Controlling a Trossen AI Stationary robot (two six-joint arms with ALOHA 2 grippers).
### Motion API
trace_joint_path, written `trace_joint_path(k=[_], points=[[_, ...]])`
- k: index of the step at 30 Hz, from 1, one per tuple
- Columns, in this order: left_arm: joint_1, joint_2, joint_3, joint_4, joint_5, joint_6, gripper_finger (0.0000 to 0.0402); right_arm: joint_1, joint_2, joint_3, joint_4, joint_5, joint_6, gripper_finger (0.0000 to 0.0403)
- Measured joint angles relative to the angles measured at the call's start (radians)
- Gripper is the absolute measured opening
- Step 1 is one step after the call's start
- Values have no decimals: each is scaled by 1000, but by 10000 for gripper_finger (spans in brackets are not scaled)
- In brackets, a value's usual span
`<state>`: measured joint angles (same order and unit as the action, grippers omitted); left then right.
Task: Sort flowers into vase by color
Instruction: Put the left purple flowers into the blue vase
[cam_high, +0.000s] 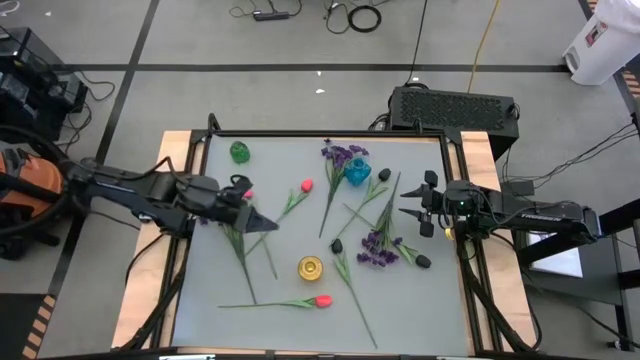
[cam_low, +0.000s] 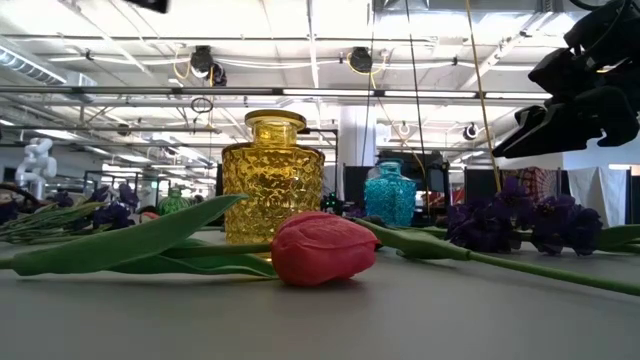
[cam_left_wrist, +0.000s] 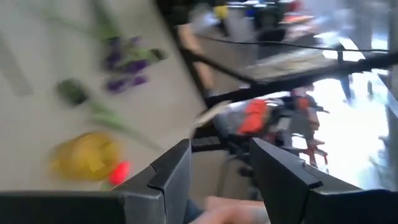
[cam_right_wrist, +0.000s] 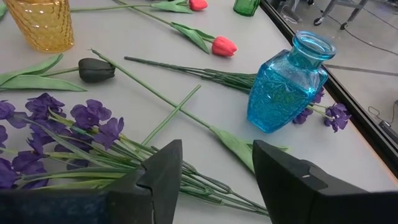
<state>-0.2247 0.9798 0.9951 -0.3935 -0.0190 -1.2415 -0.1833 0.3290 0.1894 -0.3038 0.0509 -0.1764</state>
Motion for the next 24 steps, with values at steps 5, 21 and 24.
trace_joint_path(k=[5,21,24], points=[[-67,0,21,-121,-65,-123,171,0,0,0,0,0,0,187],[-158,119,22,-675,13,-619,171,0,0,0,0,0,0,187],[-158,172,22,-674,15,-642,171,0,0,0,0,0,0,187]])
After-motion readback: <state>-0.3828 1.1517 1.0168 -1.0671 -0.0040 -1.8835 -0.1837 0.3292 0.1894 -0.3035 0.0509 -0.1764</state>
